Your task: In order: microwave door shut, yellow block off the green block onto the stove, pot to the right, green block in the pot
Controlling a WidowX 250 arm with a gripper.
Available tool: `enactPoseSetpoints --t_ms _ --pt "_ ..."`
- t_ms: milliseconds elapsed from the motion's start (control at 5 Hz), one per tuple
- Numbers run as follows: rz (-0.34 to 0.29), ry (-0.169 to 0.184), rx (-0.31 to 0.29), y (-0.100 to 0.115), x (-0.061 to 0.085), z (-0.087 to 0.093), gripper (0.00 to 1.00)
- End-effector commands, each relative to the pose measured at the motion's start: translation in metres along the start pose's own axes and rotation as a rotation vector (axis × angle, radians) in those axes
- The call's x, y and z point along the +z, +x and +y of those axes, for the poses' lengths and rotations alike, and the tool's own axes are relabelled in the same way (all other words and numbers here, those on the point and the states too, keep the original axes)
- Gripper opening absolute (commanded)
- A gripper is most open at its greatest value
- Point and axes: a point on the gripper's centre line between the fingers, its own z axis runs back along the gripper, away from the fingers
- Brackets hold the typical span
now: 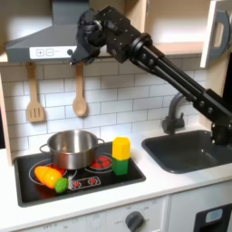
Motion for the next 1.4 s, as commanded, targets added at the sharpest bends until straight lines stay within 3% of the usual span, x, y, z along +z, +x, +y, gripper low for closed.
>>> enactPoseSetpoints --t_ms 0,400,800,1200 --pt "0.008 0.006 -0.005 0.001 -0.004 0.001 0.00" --pt "0.023 0.024 -0.002 -0.005 0.005 0.007 0.00" --pt "0.116 0.006 0.006 -0.034 -0.013 0.008 0.00" --pt "0.194 0.005 -0.023 -0.056 0.000 0.005 0.00"
